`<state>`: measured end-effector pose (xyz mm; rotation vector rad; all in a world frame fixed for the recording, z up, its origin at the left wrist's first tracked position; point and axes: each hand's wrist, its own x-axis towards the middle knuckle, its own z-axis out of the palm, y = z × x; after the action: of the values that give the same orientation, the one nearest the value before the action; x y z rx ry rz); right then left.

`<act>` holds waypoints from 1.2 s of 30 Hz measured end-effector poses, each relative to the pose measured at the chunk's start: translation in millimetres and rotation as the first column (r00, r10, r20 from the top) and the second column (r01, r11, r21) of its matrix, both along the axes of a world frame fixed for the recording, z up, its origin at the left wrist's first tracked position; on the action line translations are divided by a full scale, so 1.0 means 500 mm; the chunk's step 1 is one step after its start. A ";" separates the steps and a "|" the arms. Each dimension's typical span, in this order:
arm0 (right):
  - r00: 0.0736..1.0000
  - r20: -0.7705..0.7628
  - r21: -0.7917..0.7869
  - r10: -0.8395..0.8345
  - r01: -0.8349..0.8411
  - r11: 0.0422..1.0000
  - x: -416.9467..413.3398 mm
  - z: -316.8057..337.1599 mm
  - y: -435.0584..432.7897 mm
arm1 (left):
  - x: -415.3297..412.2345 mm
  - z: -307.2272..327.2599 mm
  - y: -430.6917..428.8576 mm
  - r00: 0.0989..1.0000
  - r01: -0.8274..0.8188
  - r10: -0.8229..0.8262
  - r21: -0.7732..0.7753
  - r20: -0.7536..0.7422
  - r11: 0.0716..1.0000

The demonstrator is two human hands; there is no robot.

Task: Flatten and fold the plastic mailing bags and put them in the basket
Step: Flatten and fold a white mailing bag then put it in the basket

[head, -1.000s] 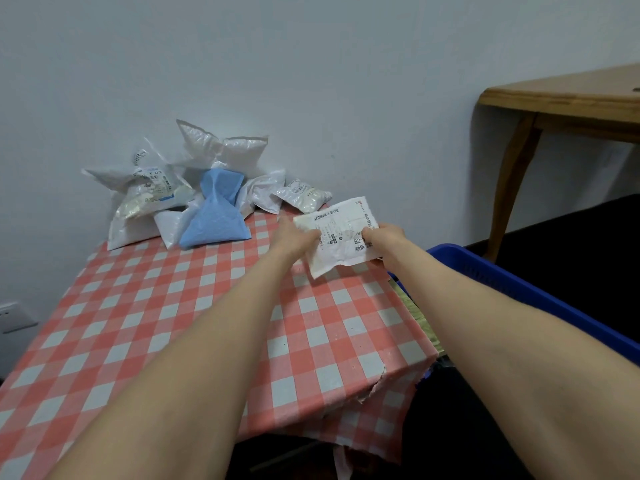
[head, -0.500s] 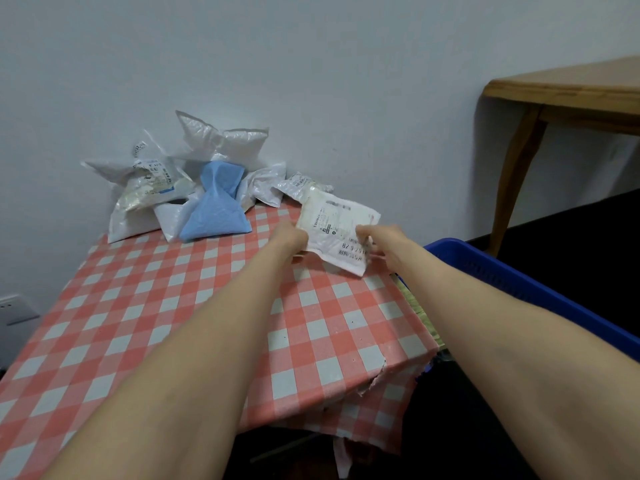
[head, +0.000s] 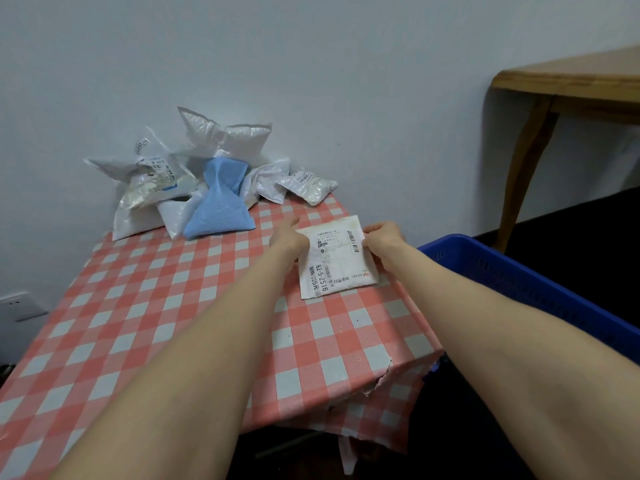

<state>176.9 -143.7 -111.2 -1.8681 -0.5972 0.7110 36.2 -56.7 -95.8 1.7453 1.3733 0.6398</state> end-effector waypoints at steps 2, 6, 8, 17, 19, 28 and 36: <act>0.998 0.061 -0.019 -0.011 0.012 1.000 -0.003 -0.007 0.004 | -0.004 -0.021 0.007 0.999 -0.050 0.050 -0.004 0.023 0.999; 0.985 0.171 -0.060 -0.003 0.014 0.998 -0.008 -0.017 0.016 | 0.000 -0.041 0.019 0.991 -0.126 0.128 0.071 -0.032 0.990; 0.974 0.225 -0.085 0.018 0.001 0.996 -0.009 -0.017 0.019 | 0.004 -0.043 0.012 0.984 -0.115 0.125 0.087 -0.125 0.990; 0.640 0.624 -0.312 0.448 -0.321 0.894 -0.024 -0.024 0.045 | 0.006 -0.045 -0.003 0.864 0.380 -0.148 0.432 -0.481 0.818; 0.535 0.652 -0.396 0.538 -0.366 0.842 -0.031 -0.028 0.043 | 0.006 -0.054 -0.010 0.800 0.484 -0.208 0.400 -0.563 0.779; 0.418 0.629 -0.550 0.656 -0.357 0.755 -0.038 -0.048 0.040 | 0.003 -0.099 -0.008 0.700 0.543 -0.245 0.277 -0.671 0.792; 0.425 0.607 -0.563 0.672 -0.366 0.741 -0.038 -0.054 0.036 | 0.003 -0.091 -0.025 0.674 0.529 -0.252 0.217 -0.694 0.820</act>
<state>158.1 -125.6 -138.2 -2.3256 -1.8378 0.3252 37.7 -69.3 -141.4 2.6881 1.2448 0.0430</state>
